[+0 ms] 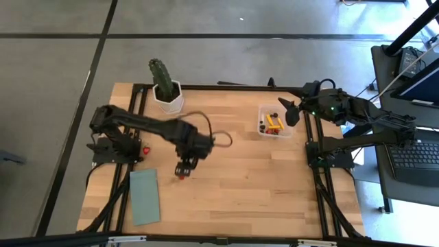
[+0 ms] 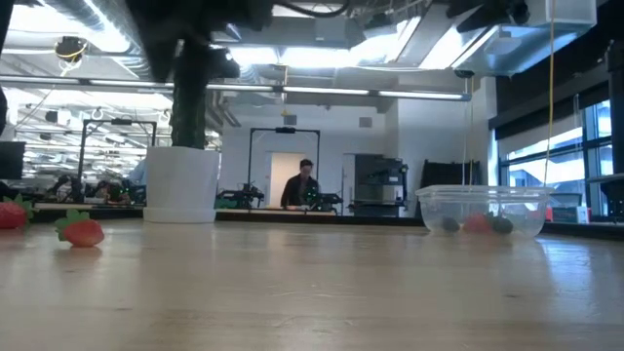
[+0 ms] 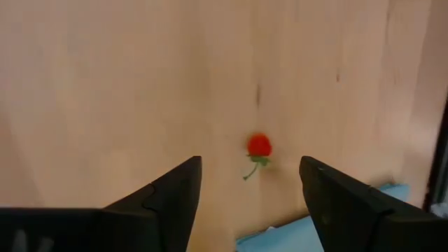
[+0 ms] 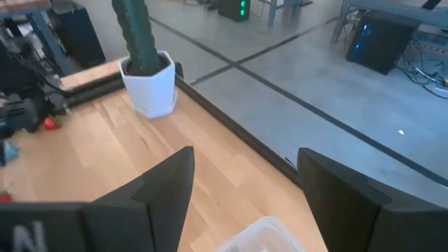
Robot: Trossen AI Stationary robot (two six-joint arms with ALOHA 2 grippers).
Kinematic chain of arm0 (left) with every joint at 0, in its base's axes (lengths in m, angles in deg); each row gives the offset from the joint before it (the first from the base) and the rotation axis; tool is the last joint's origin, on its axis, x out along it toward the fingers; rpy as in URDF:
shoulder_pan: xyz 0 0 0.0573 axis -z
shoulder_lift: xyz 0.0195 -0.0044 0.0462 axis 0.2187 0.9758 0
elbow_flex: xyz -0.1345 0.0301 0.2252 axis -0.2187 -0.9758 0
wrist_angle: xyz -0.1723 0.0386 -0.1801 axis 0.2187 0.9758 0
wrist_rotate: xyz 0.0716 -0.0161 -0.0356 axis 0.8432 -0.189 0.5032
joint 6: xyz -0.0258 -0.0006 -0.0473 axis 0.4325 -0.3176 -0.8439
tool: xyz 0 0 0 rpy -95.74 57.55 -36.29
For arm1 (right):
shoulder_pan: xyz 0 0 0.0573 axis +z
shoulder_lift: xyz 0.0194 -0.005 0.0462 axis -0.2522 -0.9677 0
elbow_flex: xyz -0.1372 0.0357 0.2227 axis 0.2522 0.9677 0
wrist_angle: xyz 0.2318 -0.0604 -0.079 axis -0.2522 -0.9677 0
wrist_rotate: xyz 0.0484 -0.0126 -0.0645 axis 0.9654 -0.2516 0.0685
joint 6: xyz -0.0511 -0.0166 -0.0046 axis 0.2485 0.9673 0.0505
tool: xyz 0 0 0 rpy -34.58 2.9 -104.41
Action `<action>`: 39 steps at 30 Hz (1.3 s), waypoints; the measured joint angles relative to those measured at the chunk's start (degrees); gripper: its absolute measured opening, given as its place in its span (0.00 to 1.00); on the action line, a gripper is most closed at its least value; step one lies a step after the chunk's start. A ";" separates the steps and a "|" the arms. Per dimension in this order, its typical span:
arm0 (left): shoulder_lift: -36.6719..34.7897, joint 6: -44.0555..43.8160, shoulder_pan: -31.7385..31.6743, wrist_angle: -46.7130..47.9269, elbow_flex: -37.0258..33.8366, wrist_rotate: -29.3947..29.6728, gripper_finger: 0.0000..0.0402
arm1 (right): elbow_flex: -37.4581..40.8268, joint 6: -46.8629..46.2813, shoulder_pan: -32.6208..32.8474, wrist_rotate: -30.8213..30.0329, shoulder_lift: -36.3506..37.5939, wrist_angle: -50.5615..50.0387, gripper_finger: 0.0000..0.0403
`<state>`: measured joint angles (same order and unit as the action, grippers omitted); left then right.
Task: Pick and placing Produce into tupperware
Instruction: Put the bottom red strawberry into the transparent bin
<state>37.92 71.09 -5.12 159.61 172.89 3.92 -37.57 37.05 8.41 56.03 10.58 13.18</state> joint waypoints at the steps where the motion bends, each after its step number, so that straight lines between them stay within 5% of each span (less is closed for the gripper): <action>1: -0.04 0.03 1.11 -1.35 -1.72 0.31 0.57 | 0.00 -0.01 0.00 0.00 -0.11 -0.17 0.63; 13: -0.04 -4.66 8.46 -14.73 -18.14 2.03 0.55 | 0.00 -0.92 0.00 0.00 -1.65 -0.57 0.63; 39: -0.04 -9.44 10.16 -26.35 -26.81 2.97 0.55 | 0.00 -0.94 0.00 0.02 -4.82 -0.52 0.63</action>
<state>37.89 61.65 5.04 133.25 146.09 6.89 -37.57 36.11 8.41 56.05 5.76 12.65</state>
